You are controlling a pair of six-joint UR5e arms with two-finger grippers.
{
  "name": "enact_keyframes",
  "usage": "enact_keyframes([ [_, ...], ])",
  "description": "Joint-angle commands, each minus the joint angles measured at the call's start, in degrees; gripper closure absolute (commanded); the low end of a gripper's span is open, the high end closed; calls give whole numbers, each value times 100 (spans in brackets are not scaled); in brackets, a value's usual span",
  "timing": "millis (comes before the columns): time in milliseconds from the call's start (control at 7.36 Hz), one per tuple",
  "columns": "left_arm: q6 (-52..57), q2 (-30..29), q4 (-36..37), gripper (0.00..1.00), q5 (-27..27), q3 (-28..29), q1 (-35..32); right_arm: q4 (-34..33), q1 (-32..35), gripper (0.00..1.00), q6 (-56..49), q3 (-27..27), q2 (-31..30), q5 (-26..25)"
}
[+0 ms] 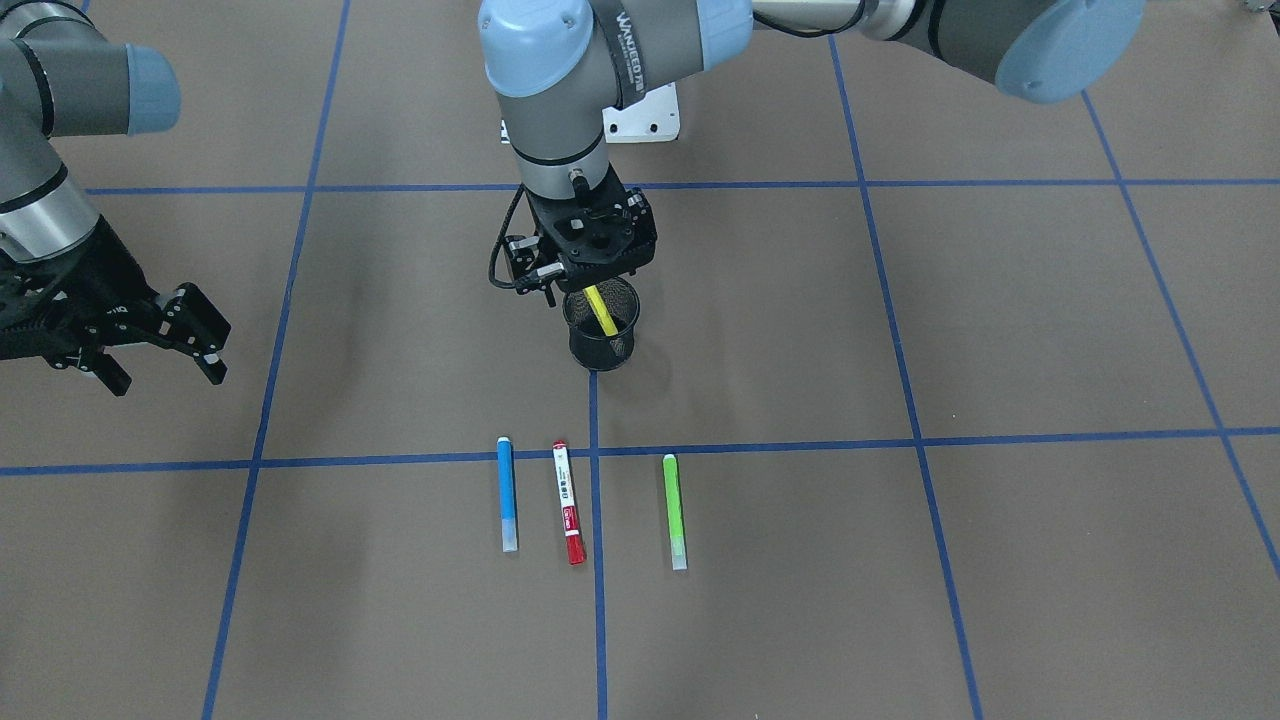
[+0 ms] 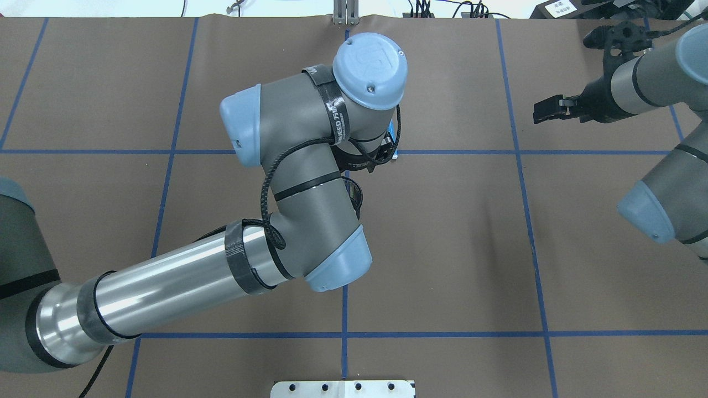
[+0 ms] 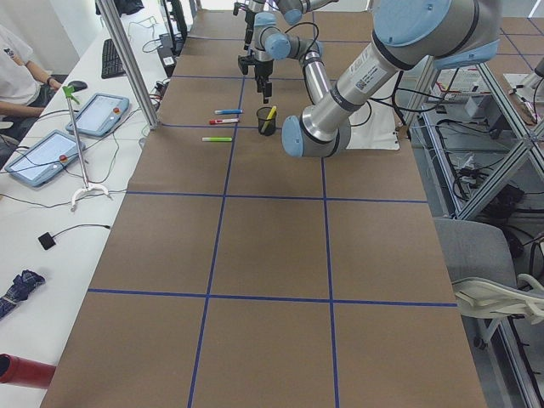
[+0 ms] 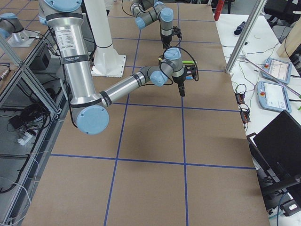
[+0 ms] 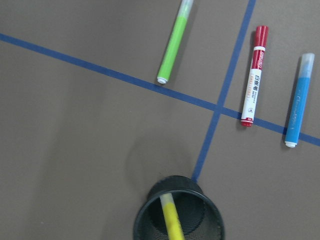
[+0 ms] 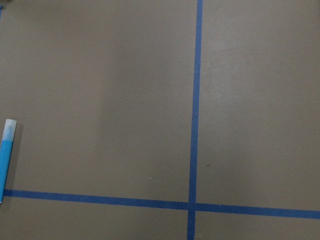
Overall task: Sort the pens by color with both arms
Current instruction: 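Lower the left gripper into the cup and grasp the yellow highlighter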
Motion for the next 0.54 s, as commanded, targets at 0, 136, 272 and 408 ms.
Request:
enact_keyframes([
  [0,-167,-12,-18,16,299,226,224,0,12,2,-19,-4,-63,-8],
  [136,-201,14,-18,21,299,235,276,0,12,2,-19,-4,-63,-9],
  [272,-263,23,-18,27,299,235,285,0,12,2,-19,-4,-63,-17],
  [408,-281,23,-9,29,291,235,338,0,12,2,-19,5,-63,-26],
])
